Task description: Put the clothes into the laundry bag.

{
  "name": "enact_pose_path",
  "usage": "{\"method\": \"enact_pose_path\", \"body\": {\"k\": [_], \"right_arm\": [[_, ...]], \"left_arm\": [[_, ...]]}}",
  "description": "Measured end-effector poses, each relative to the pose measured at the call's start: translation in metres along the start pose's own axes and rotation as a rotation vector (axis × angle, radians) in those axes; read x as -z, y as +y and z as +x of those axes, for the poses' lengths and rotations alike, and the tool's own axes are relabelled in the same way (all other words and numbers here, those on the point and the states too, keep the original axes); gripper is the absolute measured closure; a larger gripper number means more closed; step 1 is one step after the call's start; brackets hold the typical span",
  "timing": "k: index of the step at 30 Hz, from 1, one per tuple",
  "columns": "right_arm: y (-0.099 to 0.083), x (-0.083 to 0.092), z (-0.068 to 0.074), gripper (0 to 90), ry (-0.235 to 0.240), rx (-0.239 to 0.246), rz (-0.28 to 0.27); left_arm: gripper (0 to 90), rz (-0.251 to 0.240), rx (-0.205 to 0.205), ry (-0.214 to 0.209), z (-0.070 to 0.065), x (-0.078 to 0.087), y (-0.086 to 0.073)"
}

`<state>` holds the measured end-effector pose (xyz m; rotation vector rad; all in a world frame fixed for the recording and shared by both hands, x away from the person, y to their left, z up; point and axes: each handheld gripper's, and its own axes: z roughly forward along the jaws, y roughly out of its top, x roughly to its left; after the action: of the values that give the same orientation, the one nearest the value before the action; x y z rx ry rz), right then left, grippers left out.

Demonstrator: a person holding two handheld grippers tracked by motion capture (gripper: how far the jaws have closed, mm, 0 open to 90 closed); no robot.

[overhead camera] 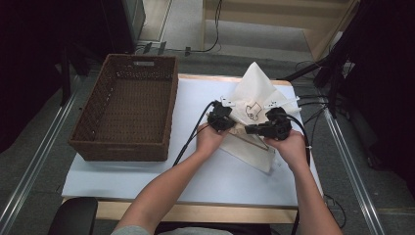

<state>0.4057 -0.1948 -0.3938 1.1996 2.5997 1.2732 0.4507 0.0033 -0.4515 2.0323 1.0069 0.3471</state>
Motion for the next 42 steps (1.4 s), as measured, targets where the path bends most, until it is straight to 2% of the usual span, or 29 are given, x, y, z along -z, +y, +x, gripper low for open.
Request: {"method": "enact_pose_path", "body": {"k": [3,6,9,11,15,18,24,27,31,36,42], "right_arm": [[0.000,-0.001,0.001,88.5,0.000,0.003,0.011],[0.000,-0.002,0.001,88.5,-0.002,0.007,0.015],[0.000,-0.002,0.001,88.5,0.001,0.000,0.020],[0.000,-0.003,0.001,88.5,-0.003,0.003,0.024],[0.000,-0.005,0.001,88.5,-0.005,0.009,0.030],[0.000,-0.004,0.000,88.5,-0.006,0.001,0.027],[-0.001,-0.003,0.001,88.5,-0.005,-0.001,0.024],[-0.001,-0.002,0.000,88.5,-0.005,0.001,0.020],[-0.001,0.000,0.000,88.5,-0.005,-0.001,0.013],[0.000,0.000,0.000,88.5,-0.008,-0.001,0.011],[0.000,0.000,0.001,88.5,-0.008,0.003,0.010]], "left_arm": [[84.1,-0.007,-0.011,-0.008,0.002,-0.006,-0.004],[84.0,0.000,0.029,-0.023,0.003,-0.010,-0.005],[83.6,0.014,0.034,-0.037,0.006,-0.013,-0.005],[82.7,0.049,0.059,-0.067,0.011,-0.016,-0.003],[79.8,0.055,0.046,-0.068,0.011,-0.014,-0.002],[74.1,0.060,0.073,-0.096,0.013,-0.008,-0.001],[58.8,0.078,0.035,-0.111,0.012,0.007,-0.003],[49.1,0.084,0.037,-0.120,0.012,0.015,-0.004],[46.6,0.078,0.034,-0.144,0.013,0.032,-0.006],[45.2,0.059,0.011,-0.136,0.010,0.049,-0.009],[48.1,0.049,-0.011,-0.167,0.004,0.070,-0.016]]}}
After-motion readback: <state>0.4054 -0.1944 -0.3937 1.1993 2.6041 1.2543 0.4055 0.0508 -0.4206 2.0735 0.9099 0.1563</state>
